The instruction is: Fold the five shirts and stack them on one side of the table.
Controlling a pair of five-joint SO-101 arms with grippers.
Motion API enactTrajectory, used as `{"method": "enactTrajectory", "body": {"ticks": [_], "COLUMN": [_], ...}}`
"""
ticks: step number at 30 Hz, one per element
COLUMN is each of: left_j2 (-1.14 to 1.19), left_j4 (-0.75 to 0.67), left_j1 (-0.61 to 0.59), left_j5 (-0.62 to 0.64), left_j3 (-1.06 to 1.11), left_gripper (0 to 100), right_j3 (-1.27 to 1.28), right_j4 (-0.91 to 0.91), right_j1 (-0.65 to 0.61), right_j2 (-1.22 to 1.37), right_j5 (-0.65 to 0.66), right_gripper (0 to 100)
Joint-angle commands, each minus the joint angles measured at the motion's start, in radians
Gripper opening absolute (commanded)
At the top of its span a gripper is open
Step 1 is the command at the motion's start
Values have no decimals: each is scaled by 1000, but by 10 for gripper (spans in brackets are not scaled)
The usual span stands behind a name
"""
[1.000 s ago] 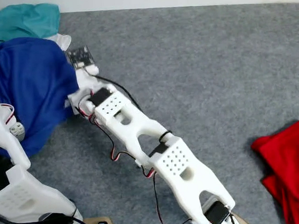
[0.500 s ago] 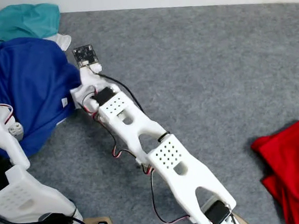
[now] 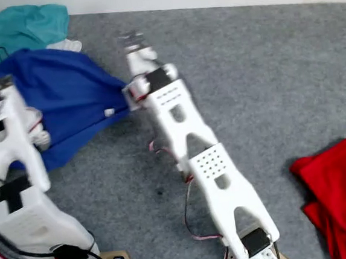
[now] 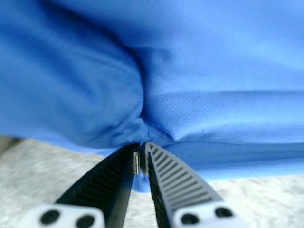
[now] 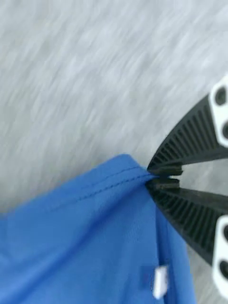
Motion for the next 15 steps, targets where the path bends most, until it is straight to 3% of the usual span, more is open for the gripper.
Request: {"method": "enactTrajectory", "body": {"ticks": [1, 5, 9, 15], "left_j2": [-56, -56, -56, -58], "left_j4": [-11, -5, -3, 35], "left_j1": [81, 117, 130, 108], "left_j5": [-3, 121, 152, 155], "left_j3": [-41, -77, -107, -205], "left_gripper": [6, 7, 10, 53], "right_j3": [-143, -140, -134, -130], "right_j4": [117, 166, 165, 165], "right_j1": [137, 239, 340, 288], "right_j2": [-51, -79, -81, -77], "right_j5": [11, 11, -52, -63], "right_gripper": [6, 6, 6, 6]}}
